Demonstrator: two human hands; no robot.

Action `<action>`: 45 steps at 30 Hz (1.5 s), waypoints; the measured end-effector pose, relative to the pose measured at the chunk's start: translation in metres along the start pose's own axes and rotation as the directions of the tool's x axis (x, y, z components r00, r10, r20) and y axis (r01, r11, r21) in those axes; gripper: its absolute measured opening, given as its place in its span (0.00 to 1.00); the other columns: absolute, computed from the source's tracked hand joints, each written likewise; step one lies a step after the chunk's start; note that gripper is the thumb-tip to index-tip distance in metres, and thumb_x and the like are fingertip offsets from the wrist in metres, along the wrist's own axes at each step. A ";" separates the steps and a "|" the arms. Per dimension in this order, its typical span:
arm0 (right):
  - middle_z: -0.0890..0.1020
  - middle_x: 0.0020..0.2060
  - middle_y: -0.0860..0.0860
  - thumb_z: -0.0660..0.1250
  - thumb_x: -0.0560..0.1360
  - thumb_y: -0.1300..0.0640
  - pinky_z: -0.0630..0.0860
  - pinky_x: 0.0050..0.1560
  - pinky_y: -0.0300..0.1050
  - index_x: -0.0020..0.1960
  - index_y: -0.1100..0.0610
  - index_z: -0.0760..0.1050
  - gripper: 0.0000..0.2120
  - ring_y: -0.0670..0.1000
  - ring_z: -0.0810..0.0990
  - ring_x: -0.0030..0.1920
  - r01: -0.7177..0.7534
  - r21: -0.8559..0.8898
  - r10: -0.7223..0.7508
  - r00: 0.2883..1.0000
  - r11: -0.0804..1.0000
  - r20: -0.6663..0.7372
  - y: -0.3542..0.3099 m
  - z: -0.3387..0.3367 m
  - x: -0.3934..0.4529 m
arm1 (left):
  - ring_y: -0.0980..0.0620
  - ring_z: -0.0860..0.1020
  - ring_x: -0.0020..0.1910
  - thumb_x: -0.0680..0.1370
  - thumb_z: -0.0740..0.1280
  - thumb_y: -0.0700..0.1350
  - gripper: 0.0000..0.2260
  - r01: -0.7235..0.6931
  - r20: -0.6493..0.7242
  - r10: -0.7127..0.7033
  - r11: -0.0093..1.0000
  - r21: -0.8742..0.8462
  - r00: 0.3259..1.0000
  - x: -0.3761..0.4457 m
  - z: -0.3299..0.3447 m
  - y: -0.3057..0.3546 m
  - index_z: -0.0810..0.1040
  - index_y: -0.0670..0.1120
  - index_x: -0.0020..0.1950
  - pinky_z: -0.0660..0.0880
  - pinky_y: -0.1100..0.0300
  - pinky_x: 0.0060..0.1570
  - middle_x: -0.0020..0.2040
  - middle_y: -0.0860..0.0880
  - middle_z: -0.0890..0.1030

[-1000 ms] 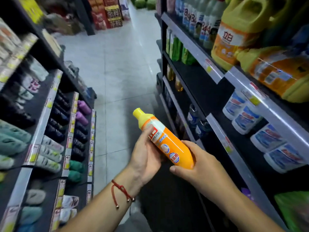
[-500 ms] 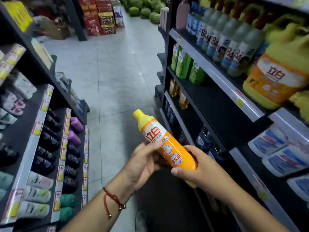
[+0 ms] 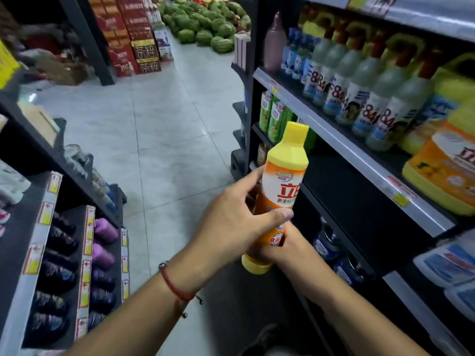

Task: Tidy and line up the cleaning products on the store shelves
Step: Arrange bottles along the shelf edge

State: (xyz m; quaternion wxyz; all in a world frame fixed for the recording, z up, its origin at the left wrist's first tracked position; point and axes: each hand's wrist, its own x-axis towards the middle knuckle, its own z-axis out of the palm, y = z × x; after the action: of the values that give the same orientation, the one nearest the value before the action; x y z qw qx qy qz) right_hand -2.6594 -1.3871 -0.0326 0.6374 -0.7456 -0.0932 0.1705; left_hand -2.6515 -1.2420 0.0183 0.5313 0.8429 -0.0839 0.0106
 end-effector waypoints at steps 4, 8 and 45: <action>0.84 0.53 0.47 0.76 0.67 0.58 0.81 0.53 0.42 0.62 0.44 0.72 0.27 0.45 0.84 0.53 -0.001 -0.036 0.001 1.000 0.999 -0.014 -0.015 -0.025 0.033 | 0.67 0.80 0.51 0.71 0.77 0.53 0.21 -0.016 0.021 0.017 0.998 -0.068 1.000 0.048 -0.010 0.007 0.77 0.63 0.62 0.79 0.69 0.47 0.51 0.66 0.83; 0.83 0.52 0.40 0.78 0.67 0.47 0.80 0.48 0.40 0.62 0.38 0.71 0.28 0.41 0.83 0.52 0.020 -0.059 -0.023 0.998 0.998 -0.052 -0.035 -0.064 0.069 | 0.60 0.83 0.51 0.69 0.75 0.57 0.18 -0.020 0.055 0.030 0.986 -0.167 0.998 0.107 -0.020 0.021 0.78 0.62 0.58 0.82 0.60 0.50 0.52 0.61 0.84; 0.84 0.49 0.42 0.80 0.69 0.52 0.83 0.43 0.42 0.62 0.36 0.73 0.27 0.44 0.85 0.46 0.184 -0.541 -0.535 0.578 0.821 -0.616 -0.282 -0.180 0.425 | 0.57 0.85 0.46 0.72 0.75 0.53 0.29 -0.442 0.015 0.508 0.764 -0.470 0.861 0.573 -0.161 0.080 0.66 0.58 0.69 0.82 0.61 0.42 0.51 0.52 0.85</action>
State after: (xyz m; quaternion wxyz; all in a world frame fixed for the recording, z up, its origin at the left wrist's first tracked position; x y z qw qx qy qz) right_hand -2.1774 -1.3528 0.2105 0.4632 -0.8298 -0.0117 -0.3111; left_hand -2.0873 -1.2064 0.2214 0.6845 0.6455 -0.3324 0.0656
